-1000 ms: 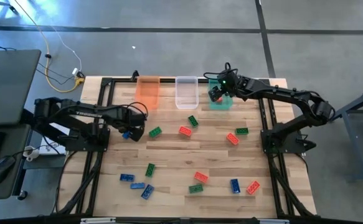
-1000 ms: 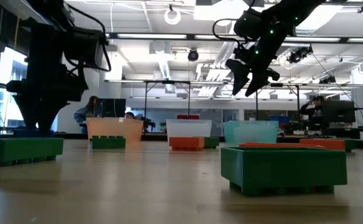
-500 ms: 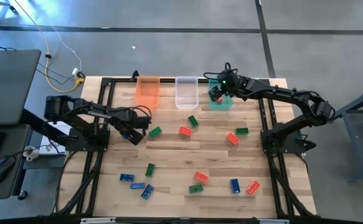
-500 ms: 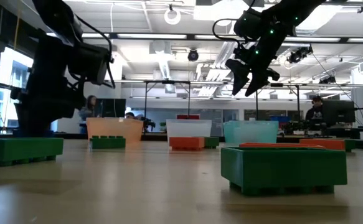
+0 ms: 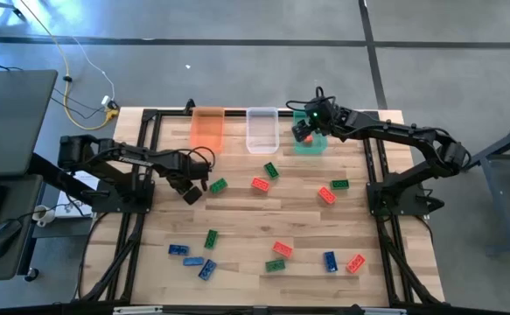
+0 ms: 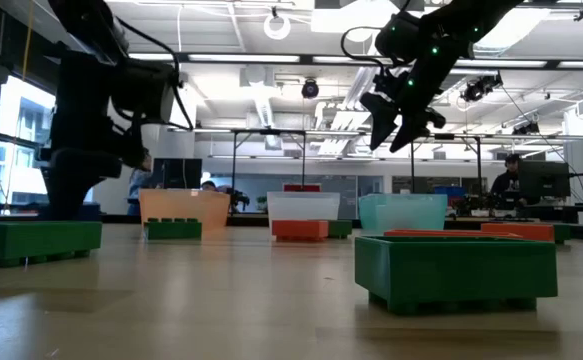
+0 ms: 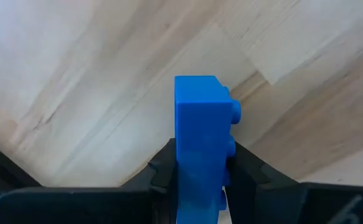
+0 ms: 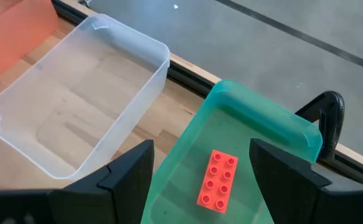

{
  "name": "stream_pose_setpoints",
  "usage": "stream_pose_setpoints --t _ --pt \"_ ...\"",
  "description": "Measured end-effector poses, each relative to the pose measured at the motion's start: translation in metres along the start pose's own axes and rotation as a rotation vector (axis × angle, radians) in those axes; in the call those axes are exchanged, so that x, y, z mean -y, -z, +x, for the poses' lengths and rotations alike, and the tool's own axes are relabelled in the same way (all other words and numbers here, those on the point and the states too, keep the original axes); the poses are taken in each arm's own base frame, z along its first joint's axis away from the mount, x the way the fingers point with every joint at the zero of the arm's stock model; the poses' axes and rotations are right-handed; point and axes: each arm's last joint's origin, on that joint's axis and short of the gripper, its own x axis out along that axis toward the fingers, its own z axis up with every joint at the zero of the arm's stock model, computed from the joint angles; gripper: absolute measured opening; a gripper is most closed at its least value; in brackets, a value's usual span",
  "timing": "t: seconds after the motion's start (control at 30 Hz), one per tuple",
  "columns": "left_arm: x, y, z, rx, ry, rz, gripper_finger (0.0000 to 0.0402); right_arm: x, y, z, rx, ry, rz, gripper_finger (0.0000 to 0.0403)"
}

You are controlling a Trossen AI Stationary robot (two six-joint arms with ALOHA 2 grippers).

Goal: Sort & place blocks by color
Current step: Put the game piece into the orange bin

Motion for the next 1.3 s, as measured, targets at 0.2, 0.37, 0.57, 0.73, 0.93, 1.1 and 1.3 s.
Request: stream_pose_setpoints --t 0.2,0.37,0.57,0.73,0.93,1.1,1.3 --pt "-0.003 0.001 -0.012 0.084 0.056 -0.011 0.0072 -0.005 -0.001 -0.002 0.019 -0.019 0.000 0.0254" --pt "-0.002 -0.004 -0.027 0.242 0.154 -0.022 0.0068 -0.018 0.001 -0.006 0.040 -0.062 -0.025 0.0254" --pt "-0.003 -0.009 -0.048 0.457 0.271 -0.007 0.0070 -0.039 0.007 -0.015 0.062 -0.128 -0.043 0.0254" --pt "-0.010 -0.020 -0.066 0.662 0.325 -0.010 0.0069 -0.056 0.014 -0.023 0.062 -0.178 -0.083 0.0254" --pt "-0.027 -0.037 -0.080 0.854 0.324 -0.036 0.0071 -0.078 0.026 -0.036 0.054 -0.253 -0.122 0.0254" --pt "-0.050 -0.053 -0.081 0.922 0.272 -0.109 0.0071 -0.095 0.037 -0.047 0.048 -0.313 -0.174 0.0254" --pt "-0.077 -0.067 -0.066 0.869 0.228 -0.202 0.0070 -0.109 0.047 -0.059 0.036 -0.368 -0.177 0.0254"
